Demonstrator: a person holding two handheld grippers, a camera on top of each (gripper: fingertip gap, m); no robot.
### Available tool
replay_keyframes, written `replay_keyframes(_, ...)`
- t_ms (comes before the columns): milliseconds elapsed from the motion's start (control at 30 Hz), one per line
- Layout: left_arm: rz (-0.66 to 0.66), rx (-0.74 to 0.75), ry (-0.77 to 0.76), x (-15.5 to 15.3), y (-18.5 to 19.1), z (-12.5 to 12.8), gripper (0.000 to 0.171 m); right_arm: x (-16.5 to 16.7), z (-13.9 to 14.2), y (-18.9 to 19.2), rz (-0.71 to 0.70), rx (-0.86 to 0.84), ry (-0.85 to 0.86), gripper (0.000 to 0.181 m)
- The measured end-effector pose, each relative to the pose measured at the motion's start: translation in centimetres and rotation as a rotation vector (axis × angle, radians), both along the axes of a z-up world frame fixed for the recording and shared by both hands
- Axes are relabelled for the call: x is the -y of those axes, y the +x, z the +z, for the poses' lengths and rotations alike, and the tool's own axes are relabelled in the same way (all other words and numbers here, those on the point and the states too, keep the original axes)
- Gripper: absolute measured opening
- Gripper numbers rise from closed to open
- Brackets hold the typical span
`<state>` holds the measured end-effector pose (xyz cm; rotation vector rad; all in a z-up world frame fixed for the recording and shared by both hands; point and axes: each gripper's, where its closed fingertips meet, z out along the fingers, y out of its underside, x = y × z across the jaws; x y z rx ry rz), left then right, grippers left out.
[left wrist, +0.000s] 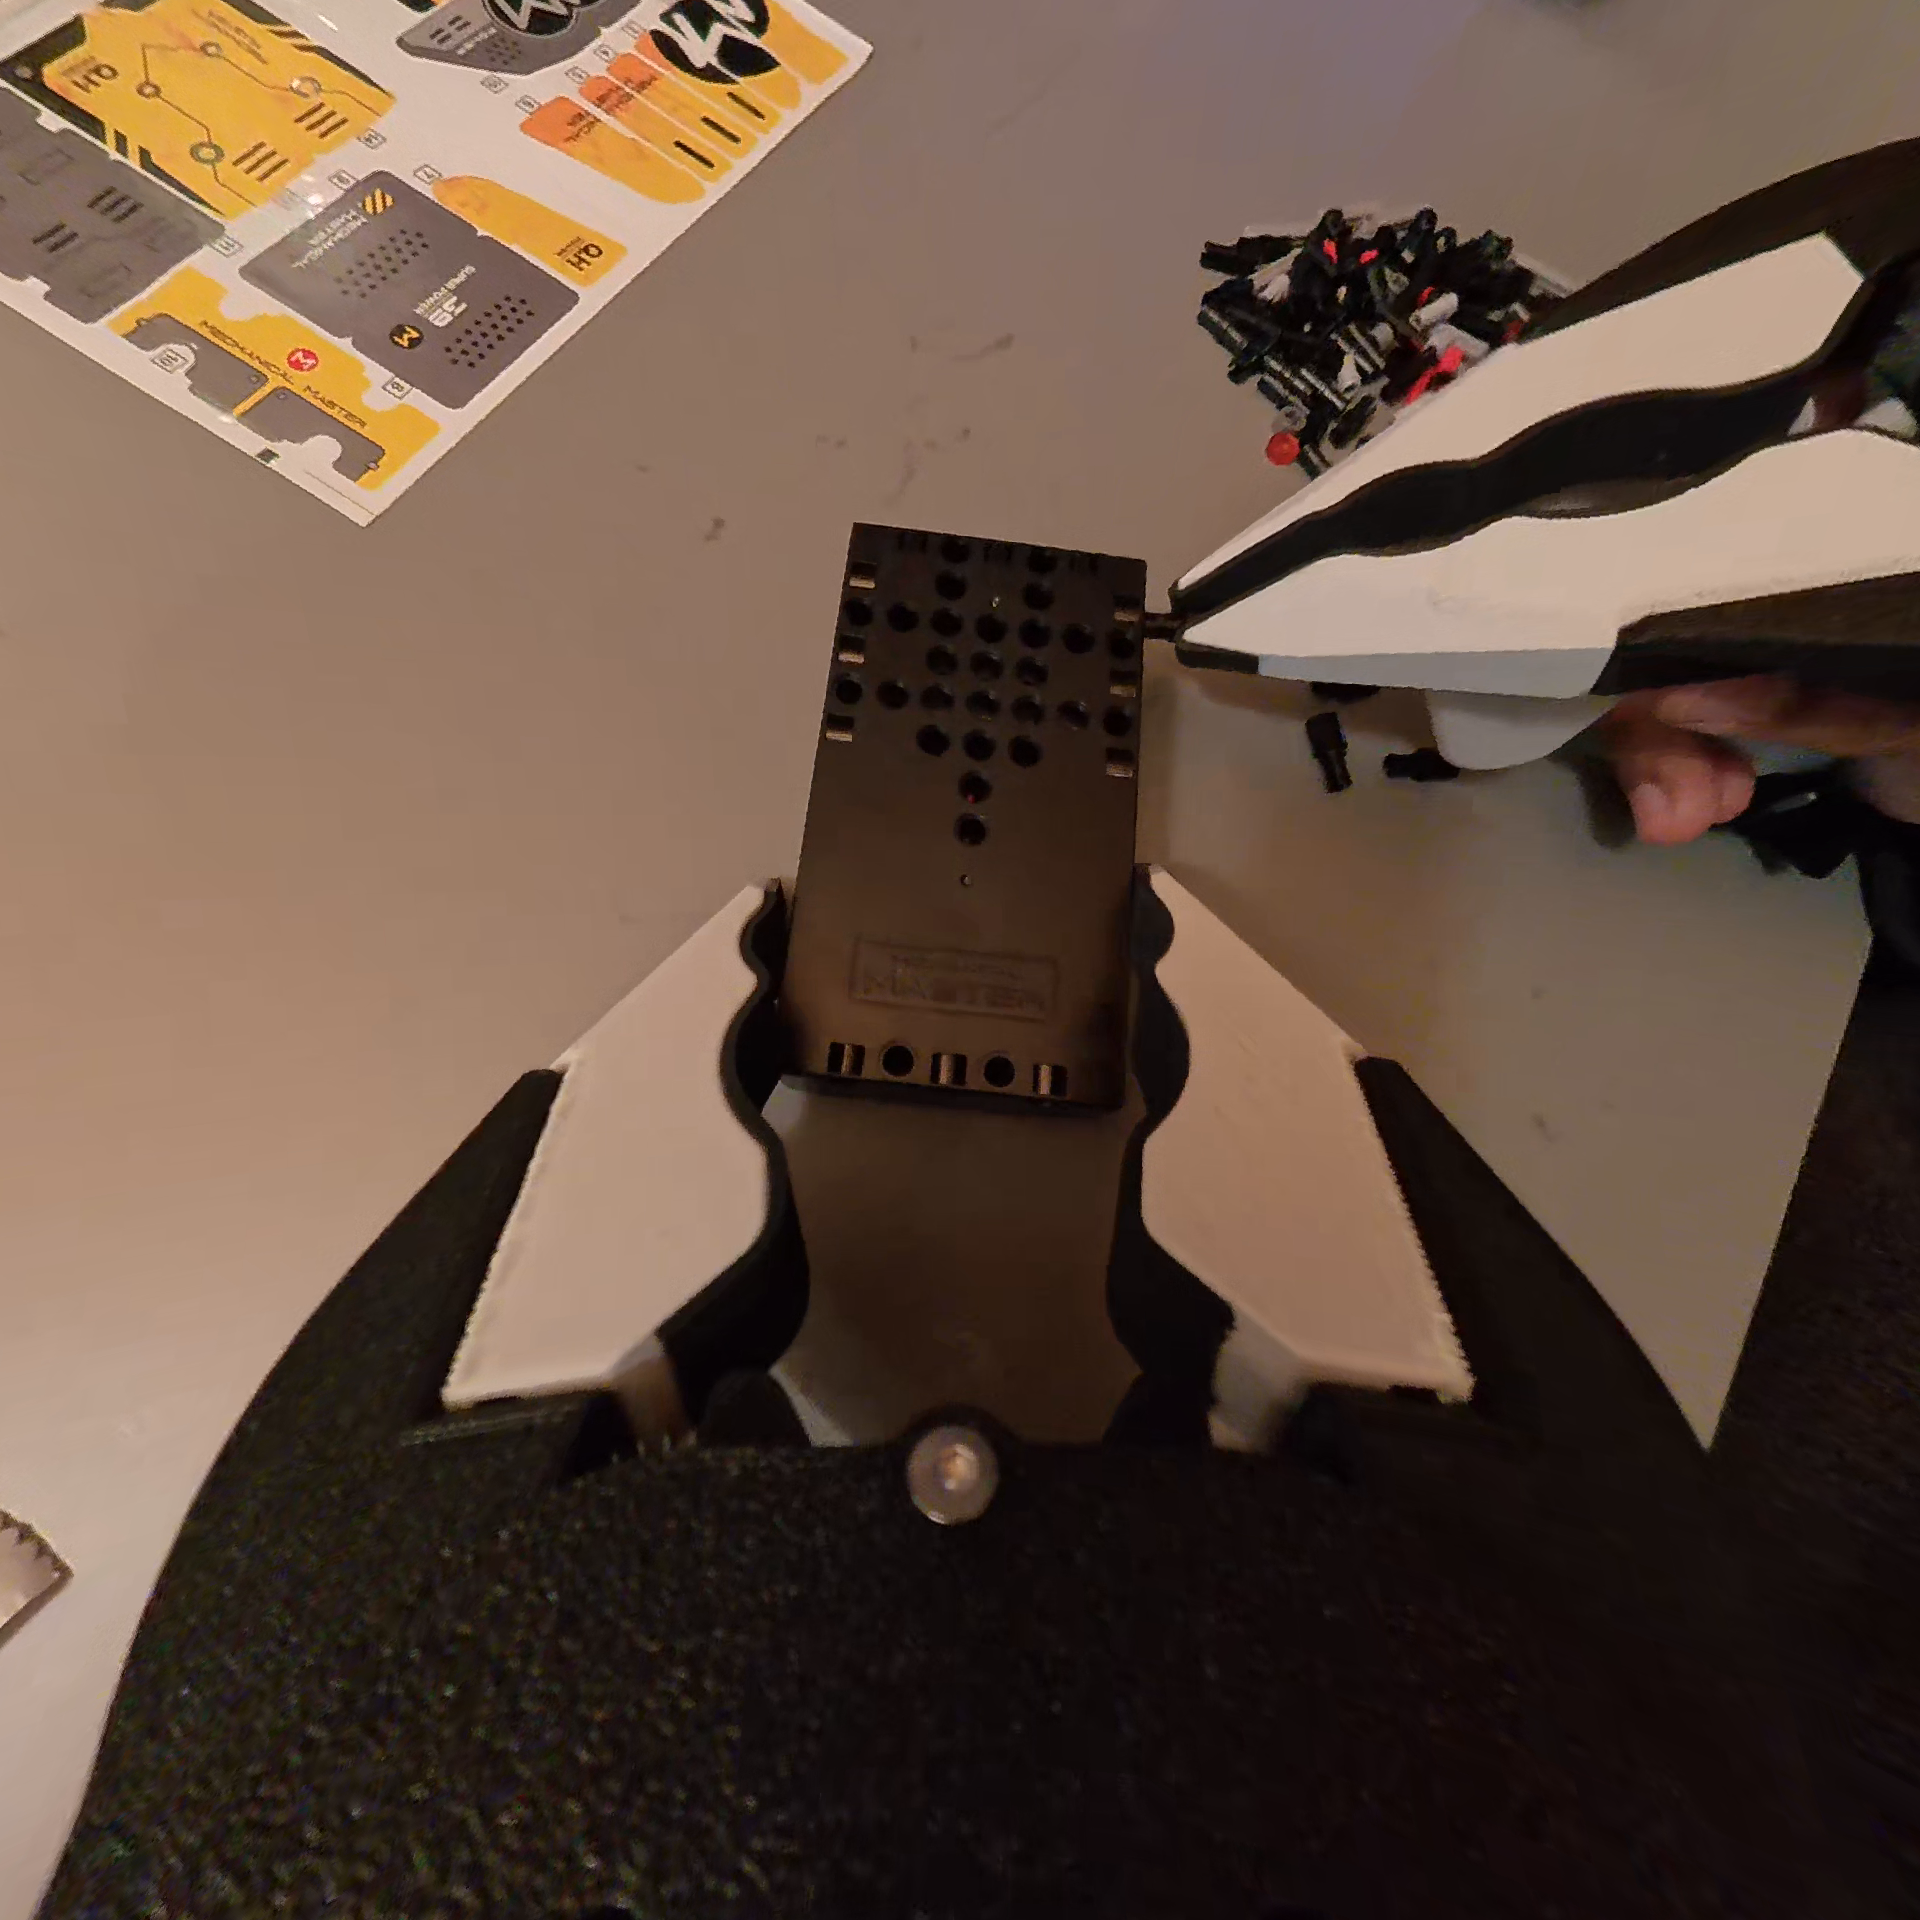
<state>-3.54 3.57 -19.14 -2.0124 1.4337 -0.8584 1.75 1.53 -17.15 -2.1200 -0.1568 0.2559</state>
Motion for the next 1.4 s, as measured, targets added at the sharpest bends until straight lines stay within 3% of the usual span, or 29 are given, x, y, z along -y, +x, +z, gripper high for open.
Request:
replay_keyframes(167, -0.008, -0.040, 0.079, 0.0, 0.0, -0.3, 0.065, -0.1, -0.7, 0.1, -0.006, -0.053, -0.051, 0.007)
replay_keyframes(533, -0.032, -0.036, 0.089, 0.2, 0.1, -0.4, 0.065, -0.2, -1.5, -0.1, 0.031, -0.073, -0.117, 0.006)
replay_keyframes(733, -0.008, -0.005, 0.072, -0.4, 0.2, -0.2, 0.066, 0.0, -0.4, 0.2, 0.050, -0.064, -0.086, 0.006)
replay_keyframes(800, 0.013, 0.078, 0.072, -0.8, 0.4, 1.1, 0.066, 0.0, 0.5, 0.1, 0.080, -0.034, -0.027, 0.007)
replay_keyframes(900, 0.036, 0.296, -0.043, -1.0, 0.5, 4.5, 0.065, 0.0, 1.9, 0.0, 0.118, 0.056, 0.079, 0.007)
replay_keyframes(1000, -0.109, 0.499, -0.360, 1.6, 0.6, 7.3, 0.051, 0.4, 4.0, -1.3, 0.187, 0.163, 0.227, 0.007)
replay_keyframes(1100, -0.189, 0.597, -0.621, 3.1, 0.6, 8.9, 0.045, 1.0, 5.7, -3.6, 0.283, 0.306, 0.370, 0.007)
replay_keyframes(1233, -0.205, 0.562, -0.612, 3.5, 0.6, 8.3, 0.035, 1.3, 6.9, -5.4, 0.318, 0.499, 0.499, 0.007)
replay_keyframes(1400, -0.257, 0.594, -0.675, 4.3, 0.3, 9.0, 0.014, 1.5, 7.3, -5.9, 0.323, 0.498, 0.526, 0.007)
